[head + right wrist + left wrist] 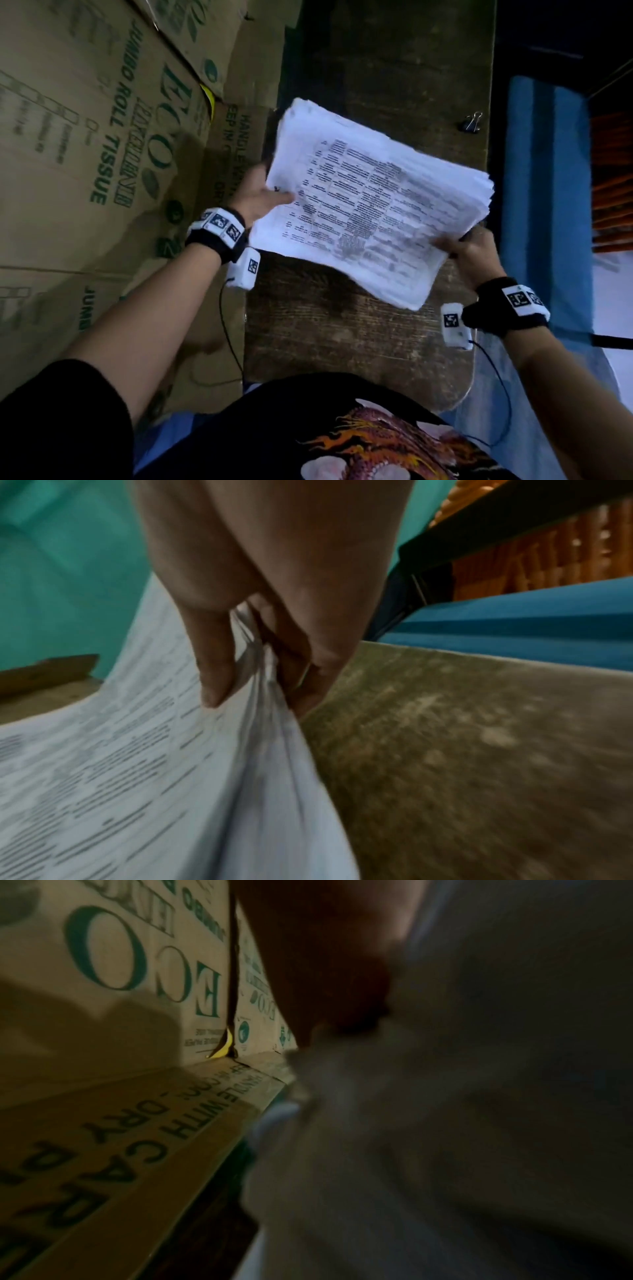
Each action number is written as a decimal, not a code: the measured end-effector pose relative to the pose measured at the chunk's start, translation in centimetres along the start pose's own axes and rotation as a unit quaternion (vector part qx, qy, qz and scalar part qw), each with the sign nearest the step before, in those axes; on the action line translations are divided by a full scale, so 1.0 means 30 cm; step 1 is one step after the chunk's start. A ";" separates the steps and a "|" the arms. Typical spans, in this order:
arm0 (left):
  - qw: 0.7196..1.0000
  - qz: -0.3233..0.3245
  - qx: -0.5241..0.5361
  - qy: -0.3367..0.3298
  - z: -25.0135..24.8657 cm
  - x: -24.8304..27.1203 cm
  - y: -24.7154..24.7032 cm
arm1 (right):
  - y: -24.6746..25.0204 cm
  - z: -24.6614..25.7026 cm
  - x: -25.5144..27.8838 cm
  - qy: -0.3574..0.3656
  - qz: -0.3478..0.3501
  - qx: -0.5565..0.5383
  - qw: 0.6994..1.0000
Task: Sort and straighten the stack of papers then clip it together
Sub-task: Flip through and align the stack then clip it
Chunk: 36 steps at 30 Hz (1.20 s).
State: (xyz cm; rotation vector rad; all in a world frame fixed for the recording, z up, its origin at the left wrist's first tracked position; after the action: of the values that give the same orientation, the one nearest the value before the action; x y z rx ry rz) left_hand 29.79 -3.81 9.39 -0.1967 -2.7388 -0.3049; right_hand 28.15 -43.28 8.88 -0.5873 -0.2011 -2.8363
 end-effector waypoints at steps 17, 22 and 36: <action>0.906 0.293 -0.296 0.080 -0.017 -0.304 -0.249 | -0.001 -0.012 -0.119 -0.270 0.067 0.526 0.804; 0.873 0.349 -0.338 0.054 -0.073 -0.340 -0.306 | -0.155 0.077 -0.307 -0.120 0.160 0.284 0.938; 0.958 0.218 -0.156 0.102 0.030 -0.283 -0.171 | -0.115 -0.033 -0.255 -0.148 0.041 -0.034 0.988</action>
State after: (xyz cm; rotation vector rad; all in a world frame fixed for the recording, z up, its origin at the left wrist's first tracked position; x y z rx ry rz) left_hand 36.38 -9.37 4.38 -0.7927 -2.3486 -0.5898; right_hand 33.71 -38.59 4.57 -1.0078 -0.1275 -2.6732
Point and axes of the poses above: each hand's wrist, its own x-axis away from the middle knuckle, its own y-axis out of the back of the hand, z = x × y, the point moved 6 cm from there along -x, towards the middle knuckle, and after that the axes turned 12 degrees about z, right-handed, at the moved point
